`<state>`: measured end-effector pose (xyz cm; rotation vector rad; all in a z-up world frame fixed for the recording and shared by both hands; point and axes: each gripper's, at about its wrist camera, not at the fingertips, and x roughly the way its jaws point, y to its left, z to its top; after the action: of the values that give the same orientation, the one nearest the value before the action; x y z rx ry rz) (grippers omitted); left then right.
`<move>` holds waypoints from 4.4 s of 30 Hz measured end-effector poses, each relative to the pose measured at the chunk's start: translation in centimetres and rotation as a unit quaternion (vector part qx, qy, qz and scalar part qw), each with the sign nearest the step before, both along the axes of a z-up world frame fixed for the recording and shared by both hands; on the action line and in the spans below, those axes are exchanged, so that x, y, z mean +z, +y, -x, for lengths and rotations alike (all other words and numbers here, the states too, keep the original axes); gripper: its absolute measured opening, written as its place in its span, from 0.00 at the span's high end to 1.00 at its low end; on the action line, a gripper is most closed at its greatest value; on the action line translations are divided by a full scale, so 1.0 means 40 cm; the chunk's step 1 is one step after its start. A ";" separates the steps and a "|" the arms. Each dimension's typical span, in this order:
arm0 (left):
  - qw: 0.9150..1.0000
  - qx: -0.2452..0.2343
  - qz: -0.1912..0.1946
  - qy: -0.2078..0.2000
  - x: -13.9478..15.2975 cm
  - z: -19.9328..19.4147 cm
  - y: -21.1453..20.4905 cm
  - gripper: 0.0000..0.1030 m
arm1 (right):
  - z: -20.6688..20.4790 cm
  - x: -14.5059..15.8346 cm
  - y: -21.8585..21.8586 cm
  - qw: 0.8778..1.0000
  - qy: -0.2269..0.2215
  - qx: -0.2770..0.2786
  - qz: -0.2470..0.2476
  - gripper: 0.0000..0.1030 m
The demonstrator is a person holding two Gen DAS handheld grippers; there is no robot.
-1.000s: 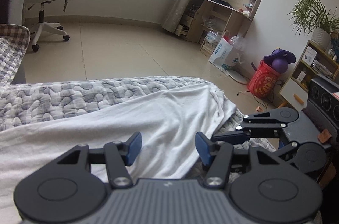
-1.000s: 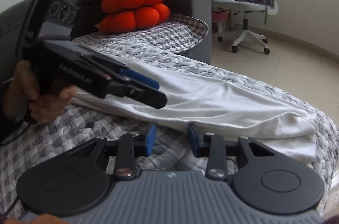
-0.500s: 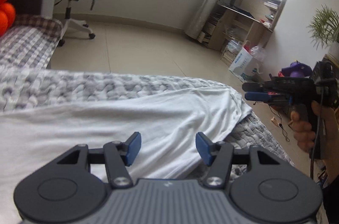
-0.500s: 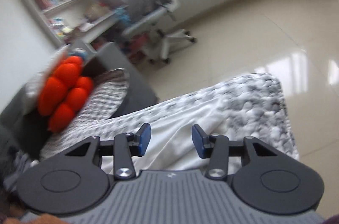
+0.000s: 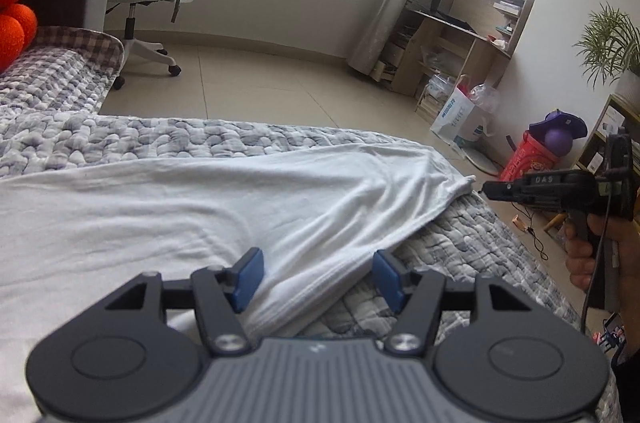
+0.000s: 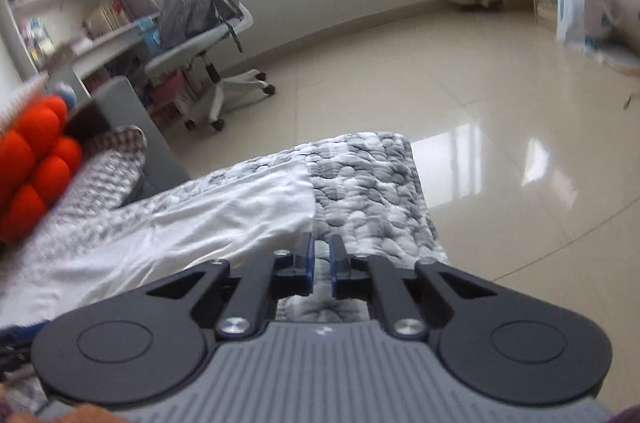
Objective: Fold clothes
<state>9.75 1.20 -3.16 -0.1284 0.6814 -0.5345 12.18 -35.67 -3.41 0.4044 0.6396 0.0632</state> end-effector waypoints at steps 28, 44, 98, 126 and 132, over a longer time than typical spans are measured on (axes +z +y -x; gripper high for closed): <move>0.993 0.116 0.003 0.021 0.072 0.287 0.344 0.39 | -0.086 0.046 0.253 0.976 -0.038 0.112 0.183 0.34; 0.986 0.154 -0.067 0.002 0.031 0.296 0.352 0.45 | 0.121 0.036 0.706 0.862 -0.098 0.443 0.225 0.54; 0.982 0.150 -0.117 0.014 0.068 0.323 0.346 0.91 | 0.181 0.039 0.774 0.843 -0.096 0.508 0.150 0.86; 0.959 0.272 -0.077 0.016 0.059 0.389 0.634 0.74 | 0.229 0.053 0.994 0.834 -0.126 0.520 0.131 0.91; 0.955 0.287 -0.064 0.027 0.047 0.376 0.672 0.74 | 0.209 0.034 0.989 0.850 -0.072 0.510 0.112 0.91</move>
<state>-5.28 28.08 -1.29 -0.2109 0.6928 0.0723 3.82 3.88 -2.04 -0.2082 0.6445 1.0222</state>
